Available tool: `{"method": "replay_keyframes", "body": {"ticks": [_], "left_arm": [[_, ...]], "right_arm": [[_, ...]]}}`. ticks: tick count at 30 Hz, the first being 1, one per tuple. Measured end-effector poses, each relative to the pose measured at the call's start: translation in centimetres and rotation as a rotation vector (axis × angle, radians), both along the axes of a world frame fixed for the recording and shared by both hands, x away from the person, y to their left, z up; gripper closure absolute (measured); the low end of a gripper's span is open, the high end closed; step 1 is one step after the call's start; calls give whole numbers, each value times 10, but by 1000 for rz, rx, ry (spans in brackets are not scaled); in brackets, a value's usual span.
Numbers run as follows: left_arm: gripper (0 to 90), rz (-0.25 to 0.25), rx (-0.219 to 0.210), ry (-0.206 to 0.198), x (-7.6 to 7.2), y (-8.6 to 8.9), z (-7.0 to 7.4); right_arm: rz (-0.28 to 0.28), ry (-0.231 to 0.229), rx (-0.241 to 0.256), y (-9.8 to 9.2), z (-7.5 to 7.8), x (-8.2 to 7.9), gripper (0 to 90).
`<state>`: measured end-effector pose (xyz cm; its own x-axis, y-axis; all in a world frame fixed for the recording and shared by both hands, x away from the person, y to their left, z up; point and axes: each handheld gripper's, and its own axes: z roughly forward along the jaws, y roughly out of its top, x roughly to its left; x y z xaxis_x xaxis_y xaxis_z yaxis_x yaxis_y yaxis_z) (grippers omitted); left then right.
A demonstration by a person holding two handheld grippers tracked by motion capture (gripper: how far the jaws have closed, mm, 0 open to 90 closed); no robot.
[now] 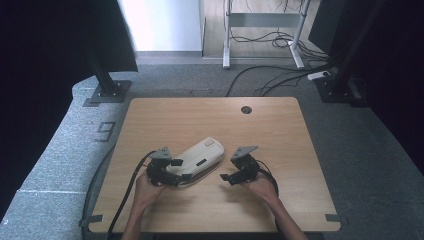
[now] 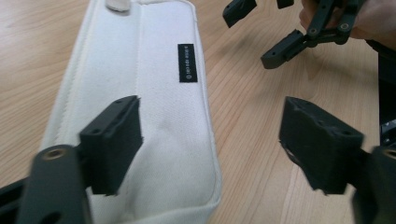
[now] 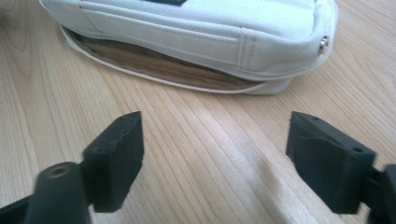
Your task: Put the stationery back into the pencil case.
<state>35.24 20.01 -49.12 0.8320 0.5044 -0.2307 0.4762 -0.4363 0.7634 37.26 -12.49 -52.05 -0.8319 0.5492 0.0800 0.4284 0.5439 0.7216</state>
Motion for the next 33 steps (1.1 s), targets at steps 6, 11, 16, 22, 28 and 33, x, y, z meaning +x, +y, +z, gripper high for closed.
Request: {"method": "replay_keyframes", "body": {"ticks": [6, 11, 16, 22, 28, 33], "left_arm": [[143, 15, 20, -12, -5, 8, 5], [134, 19, 54, -30, -8, 13, 8], [92, 29, 108, -50, -11, 14, 10], [65, 55, 121, -61, -13, 22, 11], [47, 90, 119, -63, -15, 36, 11], [32, 121, 139, -61, -16, 44, 8]], "right_arm": [[-7, 4, 3, -4, 3, -3, 131], [-22, -6, 0, -10, 7, -5, 82], [-38, -22, -4, -18, 11, -7, 50], [-71, -37, -3, -32, 15, -11, 42], [-100, -38, 17, -48, 18, -15, 40], [-127, -43, 21, -63, 18, -19, 40]]}}
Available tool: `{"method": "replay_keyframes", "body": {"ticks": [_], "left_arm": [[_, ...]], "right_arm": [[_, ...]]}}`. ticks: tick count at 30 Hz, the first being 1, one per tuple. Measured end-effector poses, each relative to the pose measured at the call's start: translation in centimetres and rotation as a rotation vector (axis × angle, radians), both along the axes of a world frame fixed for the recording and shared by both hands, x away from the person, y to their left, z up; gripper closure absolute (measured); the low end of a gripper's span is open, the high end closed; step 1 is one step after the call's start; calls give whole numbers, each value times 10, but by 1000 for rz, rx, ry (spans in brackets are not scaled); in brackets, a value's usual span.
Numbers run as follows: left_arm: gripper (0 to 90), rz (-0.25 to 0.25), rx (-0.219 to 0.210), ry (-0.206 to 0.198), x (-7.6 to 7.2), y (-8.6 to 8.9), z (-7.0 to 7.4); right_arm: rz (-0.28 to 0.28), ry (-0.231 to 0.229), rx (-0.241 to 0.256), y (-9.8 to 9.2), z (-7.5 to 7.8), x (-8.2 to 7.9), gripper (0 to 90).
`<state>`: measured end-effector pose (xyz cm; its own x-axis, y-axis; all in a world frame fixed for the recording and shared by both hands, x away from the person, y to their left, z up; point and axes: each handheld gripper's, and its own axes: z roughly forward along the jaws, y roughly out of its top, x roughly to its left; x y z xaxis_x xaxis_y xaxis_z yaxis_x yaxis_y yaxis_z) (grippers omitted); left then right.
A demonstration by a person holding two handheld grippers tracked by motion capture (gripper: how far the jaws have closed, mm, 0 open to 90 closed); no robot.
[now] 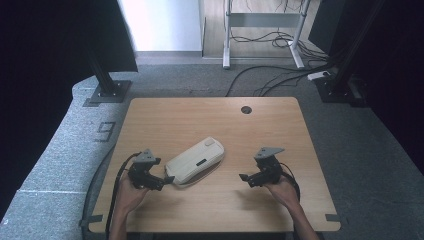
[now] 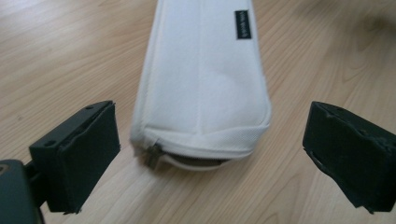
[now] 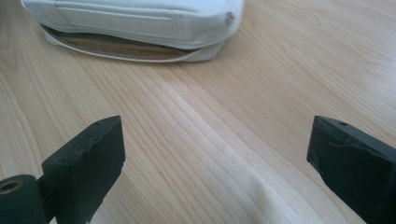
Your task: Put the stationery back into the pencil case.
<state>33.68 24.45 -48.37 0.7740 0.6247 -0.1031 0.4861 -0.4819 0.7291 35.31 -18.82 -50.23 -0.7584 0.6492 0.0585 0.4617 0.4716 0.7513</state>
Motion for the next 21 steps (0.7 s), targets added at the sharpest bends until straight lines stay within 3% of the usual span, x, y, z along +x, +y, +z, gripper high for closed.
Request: {"method": "replay_keyframes", "body": {"ticks": [8, 16, 21], "left_arm": [[0, 46, 24, 8, -1, 14, -11], [0, 71, 52, 21, 1, 21, -27], [0, 90, 91, 31, 2, 23, -39]], "right_arm": [[-59, -8, 0, -26, -6, -6, 36], [-106, -11, -31, -40, -25, -11, 20], [-126, -15, -53, -47, -36, -13, 17]]}}
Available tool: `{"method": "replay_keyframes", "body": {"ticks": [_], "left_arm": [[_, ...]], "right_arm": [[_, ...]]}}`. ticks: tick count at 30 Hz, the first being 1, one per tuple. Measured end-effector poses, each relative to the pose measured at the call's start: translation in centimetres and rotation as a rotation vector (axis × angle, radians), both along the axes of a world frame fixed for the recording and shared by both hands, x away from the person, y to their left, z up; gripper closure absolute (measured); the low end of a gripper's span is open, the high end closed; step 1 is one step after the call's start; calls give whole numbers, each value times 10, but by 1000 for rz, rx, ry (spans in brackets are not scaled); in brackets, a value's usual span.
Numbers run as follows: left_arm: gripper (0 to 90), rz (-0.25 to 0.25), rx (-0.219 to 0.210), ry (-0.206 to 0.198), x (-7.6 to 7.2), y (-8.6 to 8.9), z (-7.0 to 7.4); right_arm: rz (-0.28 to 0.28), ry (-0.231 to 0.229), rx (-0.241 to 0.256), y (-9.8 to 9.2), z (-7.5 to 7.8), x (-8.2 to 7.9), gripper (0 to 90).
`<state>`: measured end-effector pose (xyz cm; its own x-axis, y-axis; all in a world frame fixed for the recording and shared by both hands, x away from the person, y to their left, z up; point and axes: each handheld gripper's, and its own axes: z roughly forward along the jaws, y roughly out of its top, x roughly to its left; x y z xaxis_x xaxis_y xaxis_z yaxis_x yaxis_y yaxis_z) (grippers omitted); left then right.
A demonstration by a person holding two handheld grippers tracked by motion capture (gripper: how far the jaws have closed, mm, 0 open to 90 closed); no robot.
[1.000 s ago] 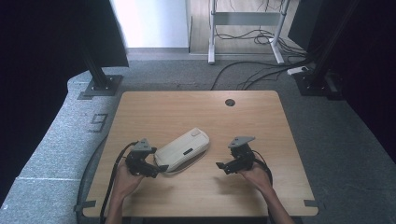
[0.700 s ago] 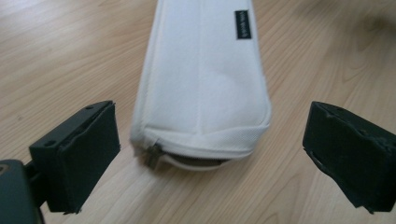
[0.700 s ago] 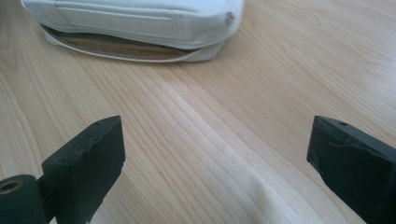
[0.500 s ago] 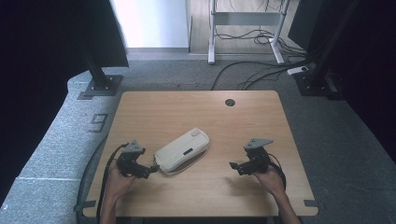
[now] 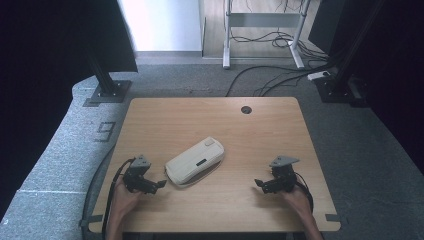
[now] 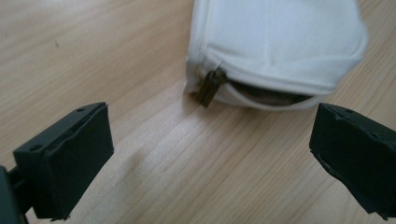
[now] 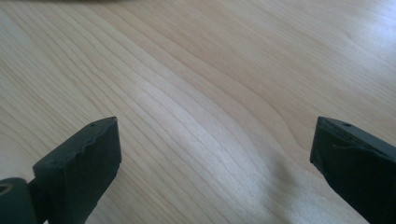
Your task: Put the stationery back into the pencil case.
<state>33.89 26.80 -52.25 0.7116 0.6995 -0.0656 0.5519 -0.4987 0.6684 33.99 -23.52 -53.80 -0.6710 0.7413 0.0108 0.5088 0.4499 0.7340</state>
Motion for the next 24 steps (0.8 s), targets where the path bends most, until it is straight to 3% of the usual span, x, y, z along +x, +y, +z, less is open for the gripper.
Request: {"method": "replay_keyframes", "body": {"ticks": [10, 16, 24], "left_arm": [[0, 19, 68, 18, 2, -1, -19], [0, 19, 51, -28, 0, -1, -25], [0, 38, 52, -28, 0, -2, -25]], "right_arm": [[-17, 22, -8, -6, -17, -2, 5], [-21, 15, -16, -5, -18, -2, 1], [-29, 16, -18, -5, -18, -3, 0]]}}
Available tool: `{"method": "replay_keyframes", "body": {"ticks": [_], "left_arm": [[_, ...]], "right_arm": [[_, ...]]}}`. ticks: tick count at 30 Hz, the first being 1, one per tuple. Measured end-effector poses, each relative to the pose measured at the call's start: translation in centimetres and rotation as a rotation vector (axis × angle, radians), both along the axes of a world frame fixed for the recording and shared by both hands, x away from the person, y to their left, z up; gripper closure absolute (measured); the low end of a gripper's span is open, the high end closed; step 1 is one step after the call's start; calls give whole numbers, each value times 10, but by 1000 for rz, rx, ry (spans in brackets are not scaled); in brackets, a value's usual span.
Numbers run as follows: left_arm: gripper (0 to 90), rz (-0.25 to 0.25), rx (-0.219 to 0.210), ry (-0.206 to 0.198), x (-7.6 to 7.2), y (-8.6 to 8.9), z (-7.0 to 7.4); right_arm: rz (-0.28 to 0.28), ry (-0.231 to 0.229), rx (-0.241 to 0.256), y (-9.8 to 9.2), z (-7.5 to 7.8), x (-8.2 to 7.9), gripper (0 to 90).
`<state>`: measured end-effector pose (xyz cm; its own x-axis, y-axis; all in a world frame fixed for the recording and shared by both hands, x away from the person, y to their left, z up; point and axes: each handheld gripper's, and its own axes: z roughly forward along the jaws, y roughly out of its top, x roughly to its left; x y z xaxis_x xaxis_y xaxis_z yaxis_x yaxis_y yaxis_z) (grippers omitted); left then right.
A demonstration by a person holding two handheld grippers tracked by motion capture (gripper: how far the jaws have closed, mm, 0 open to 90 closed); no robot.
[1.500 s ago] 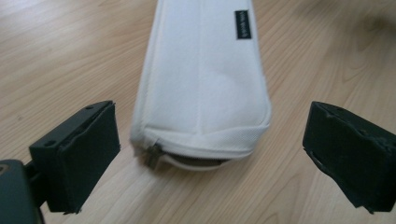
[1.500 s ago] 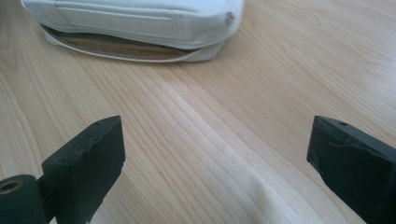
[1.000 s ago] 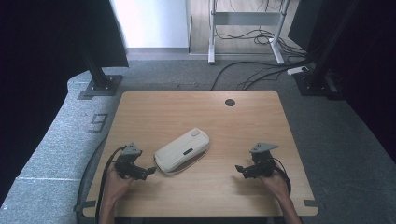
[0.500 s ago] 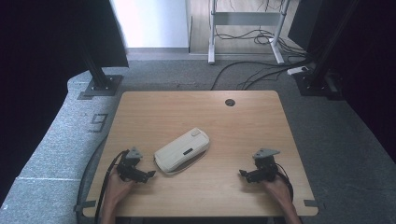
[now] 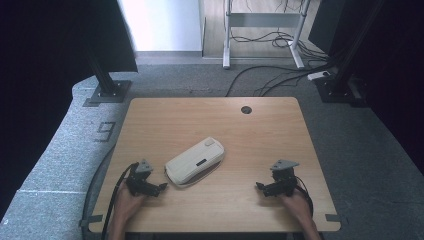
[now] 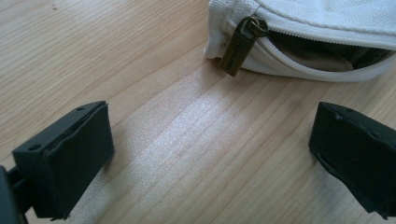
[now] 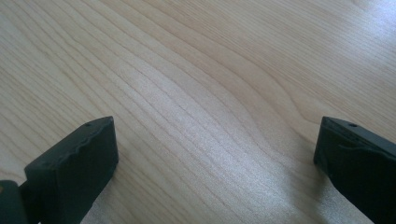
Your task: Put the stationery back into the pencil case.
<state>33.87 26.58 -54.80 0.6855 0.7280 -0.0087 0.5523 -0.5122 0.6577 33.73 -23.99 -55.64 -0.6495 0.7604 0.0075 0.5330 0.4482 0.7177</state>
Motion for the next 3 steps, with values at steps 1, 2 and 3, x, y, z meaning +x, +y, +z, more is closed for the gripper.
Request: {"method": "replay_keyframes", "body": {"ticks": [1, 2, 3], "left_arm": [[0, 13, 0, -2, 0, -1, 0], [0, 20, -1, -1, 0, -2, 0], [0, 32, 0, -1, -1, -3, 0]], "right_arm": [[0, 0, 0, 0, 0, 0, 0], [-1, 1, -1, 0, 0, 0, 0], [-2, 1, -1, 0, 0, 0, 0]]}}
